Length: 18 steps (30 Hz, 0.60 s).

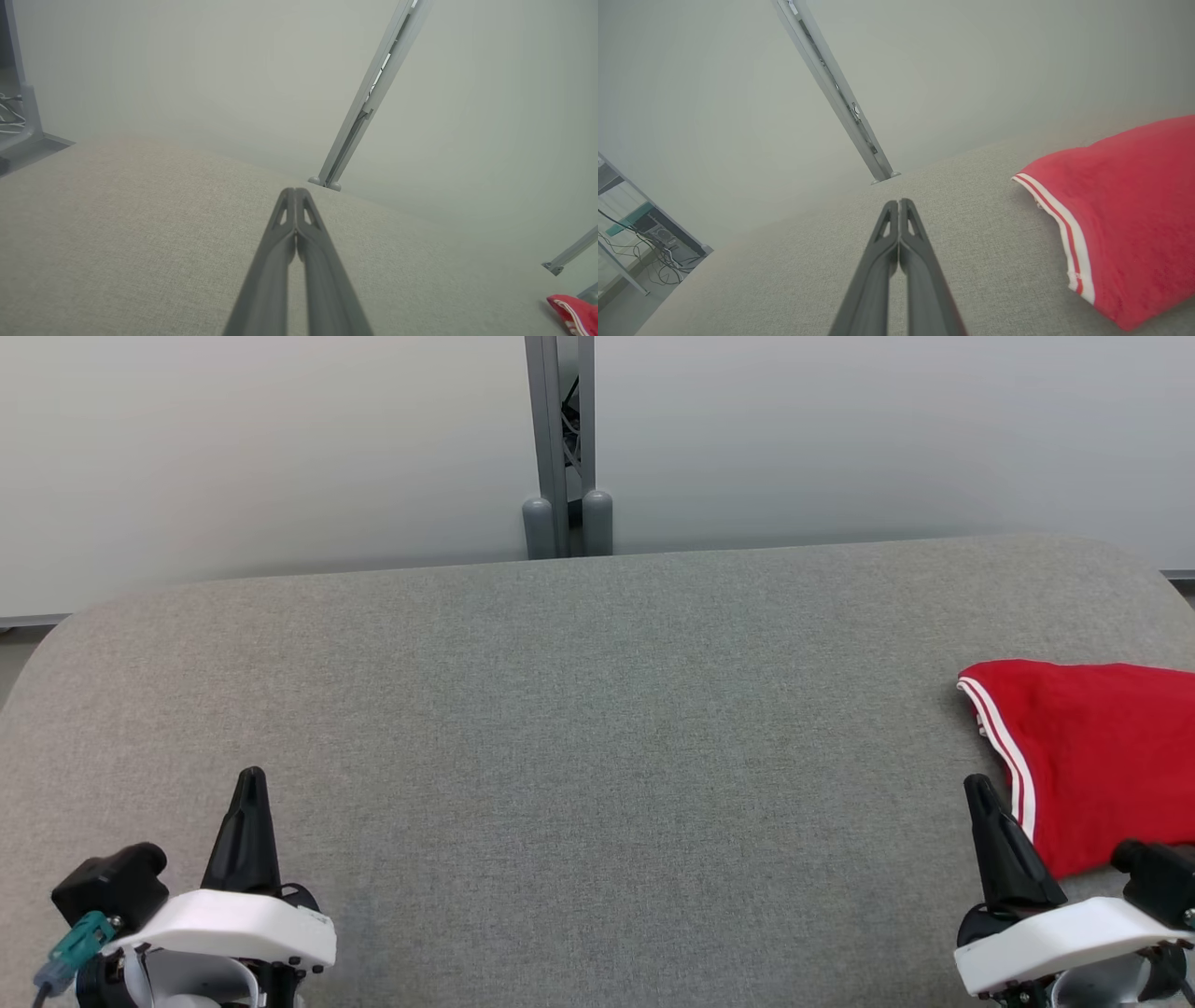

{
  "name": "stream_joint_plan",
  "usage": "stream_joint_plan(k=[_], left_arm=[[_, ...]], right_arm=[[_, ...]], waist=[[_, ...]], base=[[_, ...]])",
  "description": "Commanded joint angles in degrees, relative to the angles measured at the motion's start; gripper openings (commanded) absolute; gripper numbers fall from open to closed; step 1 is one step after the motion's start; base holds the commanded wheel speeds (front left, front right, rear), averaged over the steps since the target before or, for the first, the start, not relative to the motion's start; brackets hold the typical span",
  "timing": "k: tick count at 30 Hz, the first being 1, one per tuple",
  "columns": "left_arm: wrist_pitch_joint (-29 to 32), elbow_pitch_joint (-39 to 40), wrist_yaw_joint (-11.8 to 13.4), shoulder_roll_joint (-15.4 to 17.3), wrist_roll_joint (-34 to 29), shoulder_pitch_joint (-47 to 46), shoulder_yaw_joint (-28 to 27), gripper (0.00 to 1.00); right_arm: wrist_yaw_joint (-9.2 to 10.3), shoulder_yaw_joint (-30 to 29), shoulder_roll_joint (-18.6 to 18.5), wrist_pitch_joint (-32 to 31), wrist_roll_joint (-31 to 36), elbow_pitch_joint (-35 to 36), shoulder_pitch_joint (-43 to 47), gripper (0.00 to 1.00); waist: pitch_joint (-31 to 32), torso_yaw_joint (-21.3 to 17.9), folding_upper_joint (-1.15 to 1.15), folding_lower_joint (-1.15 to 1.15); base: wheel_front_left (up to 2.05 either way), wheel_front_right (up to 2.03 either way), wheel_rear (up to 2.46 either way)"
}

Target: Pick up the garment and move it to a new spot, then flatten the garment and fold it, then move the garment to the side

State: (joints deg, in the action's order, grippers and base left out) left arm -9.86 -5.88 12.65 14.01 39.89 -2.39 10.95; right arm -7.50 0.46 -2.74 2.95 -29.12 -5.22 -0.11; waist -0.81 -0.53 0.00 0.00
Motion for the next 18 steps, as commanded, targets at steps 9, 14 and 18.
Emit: stream_joint_plan(k=[9,14,18], left_arm=[[2.68,2.83,0.58,-1.1,7.75,-2.29,-3.71,0.0],[3.64,3.49,0.72,-1.69,10.47,-2.51,-4.84,0.0],[4.55,4.14,0.88,-2.29,13.09,-2.69,-5.89,0.0]], right_arm=[[0.0,1.29,-2.04,0.15,-11.52,-1.85,-3.79,0.0],[0.0,2.3,-2.93,0.63,-16.03,-2.6,-4.6,0.0],[0.0,3.63,-4.03,1.33,-20.67,-3.18,-5.36,0.0]], waist=[[0.15,0.03,0.0,0.0],[0.21,0.04,0.0,0.0],[0.27,0.06,0.0,0.0]], base=[[0.0,0.0,0.0],[0.0,0.0,0.0],[0.0,0.0,0.0]])
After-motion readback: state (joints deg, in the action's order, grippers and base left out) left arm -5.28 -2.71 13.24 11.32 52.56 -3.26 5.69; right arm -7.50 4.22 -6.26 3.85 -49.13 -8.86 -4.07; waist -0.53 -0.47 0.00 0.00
